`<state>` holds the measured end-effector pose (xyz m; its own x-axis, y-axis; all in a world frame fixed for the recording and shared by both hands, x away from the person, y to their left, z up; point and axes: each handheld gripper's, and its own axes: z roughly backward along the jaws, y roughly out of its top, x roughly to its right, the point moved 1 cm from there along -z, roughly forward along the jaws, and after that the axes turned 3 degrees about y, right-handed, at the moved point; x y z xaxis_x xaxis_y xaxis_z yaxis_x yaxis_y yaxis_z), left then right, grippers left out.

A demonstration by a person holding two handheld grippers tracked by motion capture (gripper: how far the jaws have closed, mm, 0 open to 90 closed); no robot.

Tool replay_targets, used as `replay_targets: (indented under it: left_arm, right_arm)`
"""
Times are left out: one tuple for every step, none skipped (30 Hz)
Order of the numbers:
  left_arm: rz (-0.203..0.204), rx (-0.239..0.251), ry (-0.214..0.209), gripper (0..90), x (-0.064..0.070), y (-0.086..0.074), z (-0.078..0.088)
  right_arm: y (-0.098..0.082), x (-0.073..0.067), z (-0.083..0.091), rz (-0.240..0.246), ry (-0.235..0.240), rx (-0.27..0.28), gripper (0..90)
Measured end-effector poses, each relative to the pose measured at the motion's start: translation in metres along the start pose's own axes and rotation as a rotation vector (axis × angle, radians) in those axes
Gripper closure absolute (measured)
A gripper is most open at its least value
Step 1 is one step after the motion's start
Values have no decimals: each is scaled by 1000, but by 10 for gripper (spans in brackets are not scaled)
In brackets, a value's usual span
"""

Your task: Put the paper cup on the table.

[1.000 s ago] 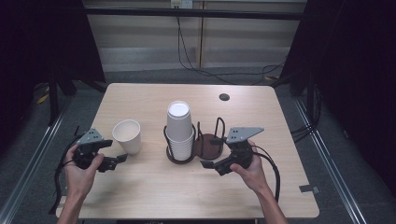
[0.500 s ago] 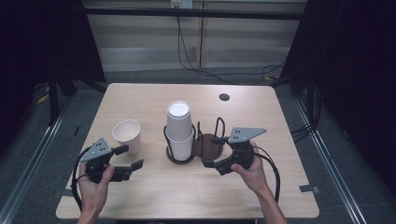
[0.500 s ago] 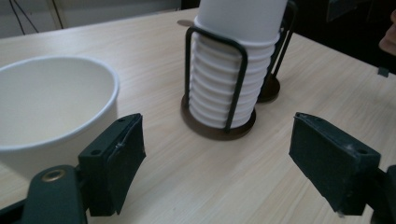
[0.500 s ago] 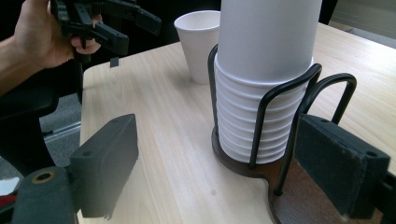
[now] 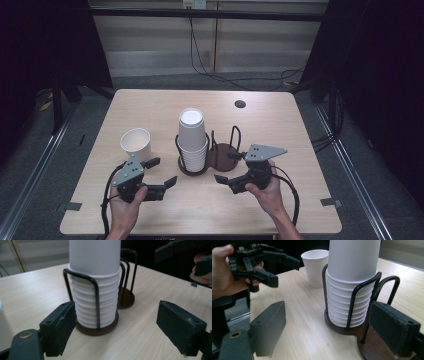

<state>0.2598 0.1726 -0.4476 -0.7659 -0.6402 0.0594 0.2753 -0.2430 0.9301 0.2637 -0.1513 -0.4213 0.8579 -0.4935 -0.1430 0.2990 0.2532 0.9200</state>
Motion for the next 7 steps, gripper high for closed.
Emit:
replay_targets:
  left_arm:
    - [1,-16,-6,156,3,-3,-4]
    - [2,-21,-9,157,5,-7,-8]
    - [10,-36,-18,155,7,-10,-11]
    - [10,-39,-28,156,7,-12,-12]
    - [9,-30,-25,157,9,-13,-14]
    - [0,-22,-15,156,11,-14,-15]
    - [0,-22,-15,156,11,-14,-15]
  right_arm:
    - [-3,-2,-1,-3,-8,6,141]
    - [-5,-3,-3,-7,-18,13,142]
    - [-8,-5,-4,-11,-23,8,142]
    - [-10,-6,-6,-11,-23,2,142]
    - [-12,-7,-7,-15,-20,3,142]
    - [-14,-8,-9,-19,-22,-2,142]
    - [-17,-9,-10,-18,-23,-16,142]
